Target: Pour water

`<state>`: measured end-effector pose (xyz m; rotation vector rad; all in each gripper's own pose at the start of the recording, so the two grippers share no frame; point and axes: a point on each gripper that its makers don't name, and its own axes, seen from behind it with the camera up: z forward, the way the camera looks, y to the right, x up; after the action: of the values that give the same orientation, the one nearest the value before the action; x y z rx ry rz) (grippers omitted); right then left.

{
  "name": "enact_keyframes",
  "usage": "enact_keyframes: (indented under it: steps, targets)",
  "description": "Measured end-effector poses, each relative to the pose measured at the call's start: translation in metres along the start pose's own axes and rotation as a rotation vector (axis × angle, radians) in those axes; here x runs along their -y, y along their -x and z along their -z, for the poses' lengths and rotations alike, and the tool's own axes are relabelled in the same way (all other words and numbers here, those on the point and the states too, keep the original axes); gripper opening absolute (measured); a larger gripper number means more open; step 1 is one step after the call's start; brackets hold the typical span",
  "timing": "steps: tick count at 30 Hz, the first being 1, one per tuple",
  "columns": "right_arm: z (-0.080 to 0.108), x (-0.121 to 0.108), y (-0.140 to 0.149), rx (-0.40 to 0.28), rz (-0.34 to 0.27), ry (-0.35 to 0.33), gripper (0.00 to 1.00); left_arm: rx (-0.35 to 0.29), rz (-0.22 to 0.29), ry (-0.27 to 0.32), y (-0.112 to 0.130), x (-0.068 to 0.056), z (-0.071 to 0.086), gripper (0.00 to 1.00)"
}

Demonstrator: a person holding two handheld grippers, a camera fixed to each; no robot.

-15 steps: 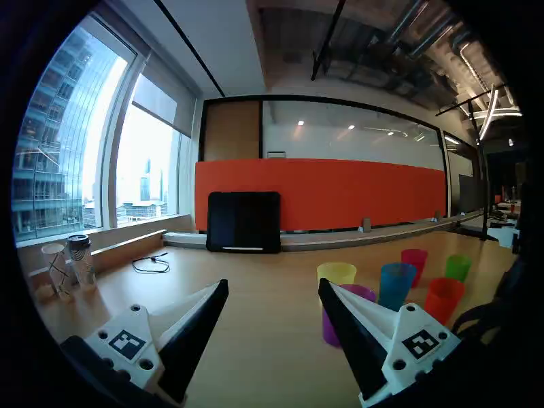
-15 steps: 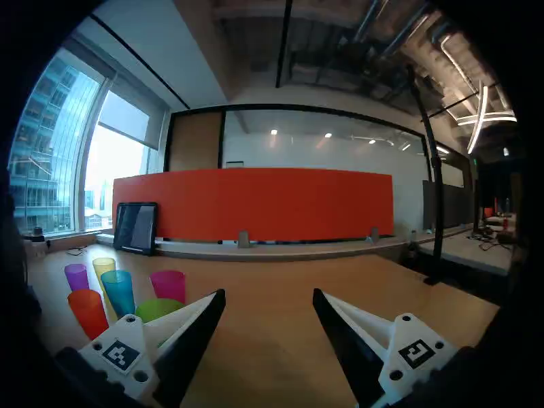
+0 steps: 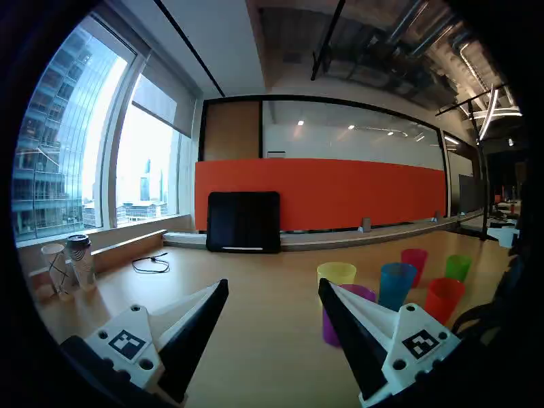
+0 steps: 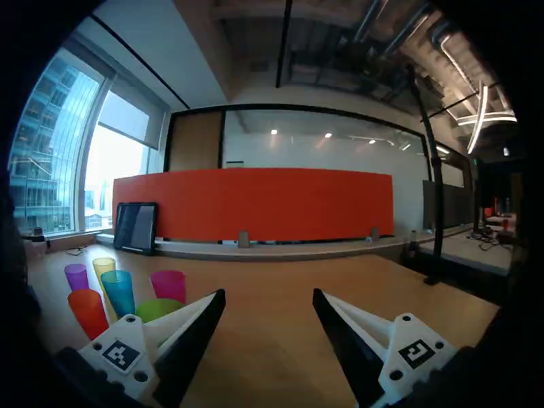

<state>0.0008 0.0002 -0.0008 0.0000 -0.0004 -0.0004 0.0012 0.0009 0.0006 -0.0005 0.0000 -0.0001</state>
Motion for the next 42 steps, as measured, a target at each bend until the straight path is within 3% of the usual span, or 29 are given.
enact_keyframes:
  steps: [27,33,38,42]
  targets:
    - [-0.001,0.000,-0.001,0.000,0.001,-0.001,0.99,0.000,0.001,-0.001,0.000,-0.001,0.000,0.99]
    - [-0.002,0.002,0.004,0.023,0.007,-0.012,0.99,0.027,0.028,0.000,0.003,-0.002,-0.001,0.99]
    - [-0.002,0.005,-0.006,0.045,0.018,-0.039,0.99,0.047,0.058,0.022,-0.009,-0.006,-0.006,0.99]
    - [-0.004,0.005,-0.024,0.056,0.021,-0.057,0.99,0.049,0.054,0.037,-0.030,-0.007,-0.010,0.99]
